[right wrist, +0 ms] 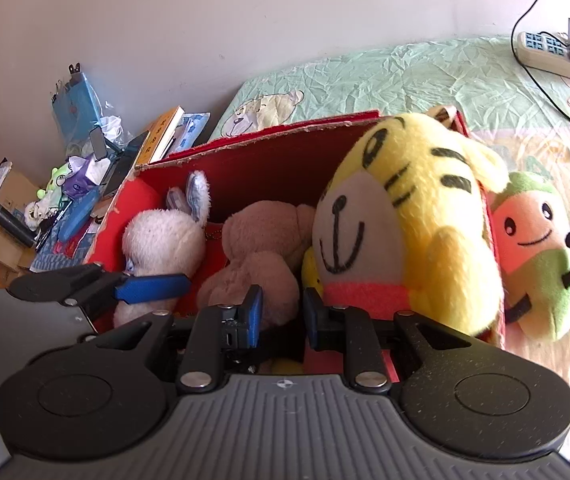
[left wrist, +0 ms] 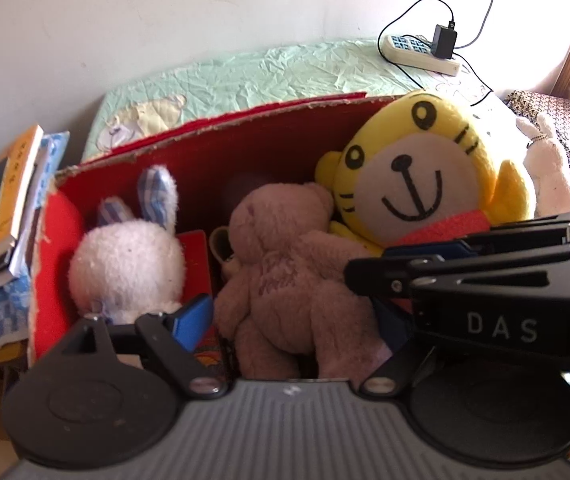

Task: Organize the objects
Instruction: 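Move the right gripper out of the box to the white bow-tied bunny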

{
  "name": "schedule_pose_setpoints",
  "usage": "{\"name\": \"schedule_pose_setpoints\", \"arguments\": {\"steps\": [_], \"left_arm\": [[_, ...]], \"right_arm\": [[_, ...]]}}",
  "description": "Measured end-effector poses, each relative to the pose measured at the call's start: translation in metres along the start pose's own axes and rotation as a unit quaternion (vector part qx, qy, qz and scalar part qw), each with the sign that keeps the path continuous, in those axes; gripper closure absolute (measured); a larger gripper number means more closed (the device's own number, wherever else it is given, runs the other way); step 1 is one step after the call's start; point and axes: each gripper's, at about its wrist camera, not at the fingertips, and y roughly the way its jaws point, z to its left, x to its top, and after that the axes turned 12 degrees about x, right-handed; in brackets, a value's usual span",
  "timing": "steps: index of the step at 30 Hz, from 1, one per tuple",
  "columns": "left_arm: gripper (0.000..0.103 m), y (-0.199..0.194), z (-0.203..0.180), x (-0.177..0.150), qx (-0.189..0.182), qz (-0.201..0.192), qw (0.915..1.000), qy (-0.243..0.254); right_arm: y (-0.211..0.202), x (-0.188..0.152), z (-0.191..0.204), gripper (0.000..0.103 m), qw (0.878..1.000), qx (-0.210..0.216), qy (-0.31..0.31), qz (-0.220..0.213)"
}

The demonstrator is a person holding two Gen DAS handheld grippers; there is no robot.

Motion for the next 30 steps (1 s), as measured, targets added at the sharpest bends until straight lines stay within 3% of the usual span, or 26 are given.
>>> {"name": "schedule_pose_setpoints", "arguments": {"steps": [6, 25, 28, 30], "left_arm": [[0.014, -0.010, 0.001, -0.002, 0.016, -0.004, 0.9998, -0.009], [0.009, -0.031, -0.017, -0.015, 0.073, -0.013, 0.9971, -0.018], [0.009, -0.035, -0.017, -0.015, 0.084, -0.011, 0.9961, -0.026], [0.009, -0.039, -0.016, -0.015, 0.090, -0.011, 0.9954, -0.033]], "right_arm": [[-0.013, -0.006, -0.006, 0.082, 0.999, 0.014, 0.027, -0.011], [-0.039, -0.029, -0.003, 0.081, 0.998, 0.019, -0.001, -0.053], [-0.047, -0.031, -0.003, 0.076, 0.998, 0.030, -0.008, -0.063], [-0.054, -0.031, -0.004, 0.067, 0.997, 0.036, -0.009, -0.068]]}}
